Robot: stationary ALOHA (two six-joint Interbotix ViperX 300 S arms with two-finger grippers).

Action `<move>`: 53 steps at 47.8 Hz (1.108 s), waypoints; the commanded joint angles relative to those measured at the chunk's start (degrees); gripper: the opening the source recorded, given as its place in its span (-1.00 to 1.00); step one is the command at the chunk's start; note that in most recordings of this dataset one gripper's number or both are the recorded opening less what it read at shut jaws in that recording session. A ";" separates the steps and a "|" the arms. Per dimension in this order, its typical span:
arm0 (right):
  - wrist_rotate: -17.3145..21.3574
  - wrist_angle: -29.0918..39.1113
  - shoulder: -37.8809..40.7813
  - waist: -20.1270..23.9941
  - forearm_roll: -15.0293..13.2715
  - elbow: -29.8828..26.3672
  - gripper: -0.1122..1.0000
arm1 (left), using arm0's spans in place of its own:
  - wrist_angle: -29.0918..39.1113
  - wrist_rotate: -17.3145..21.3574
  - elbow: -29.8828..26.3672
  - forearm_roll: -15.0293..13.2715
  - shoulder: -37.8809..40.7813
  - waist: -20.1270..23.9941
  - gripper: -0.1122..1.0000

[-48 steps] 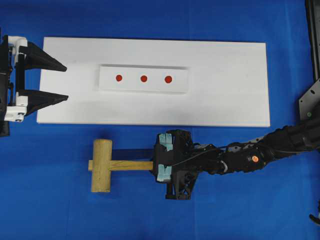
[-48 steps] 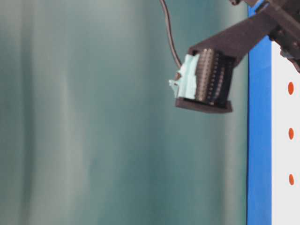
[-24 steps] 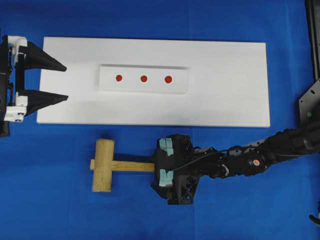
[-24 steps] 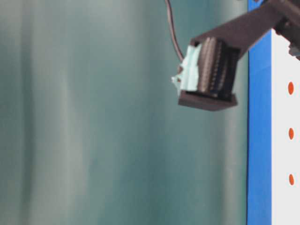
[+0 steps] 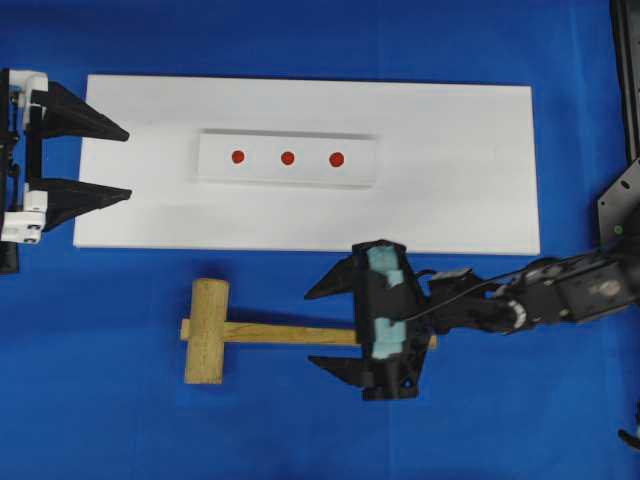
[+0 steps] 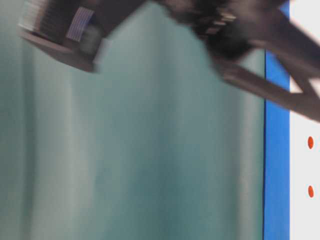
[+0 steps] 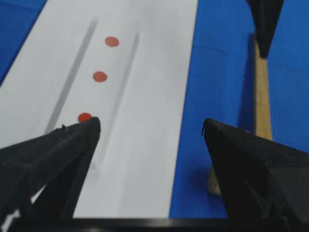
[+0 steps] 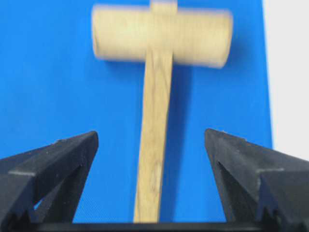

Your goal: Hit the mark with a hammer.

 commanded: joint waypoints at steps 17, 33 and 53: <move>-1.67 -1.05 -4.66 -5.80 -0.18 0.88 0.69 | -0.53 -0.09 -0.62 -0.09 -0.53 0.18 0.69; -7.56 5.62 -9.84 -19.07 -0.18 4.48 0.69 | -0.53 -0.18 -0.53 -0.09 -0.53 0.18 0.69; -8.44 7.38 -19.60 -21.45 -0.62 9.49 0.69 | -0.53 0.18 -0.53 -0.09 -0.62 0.18 0.69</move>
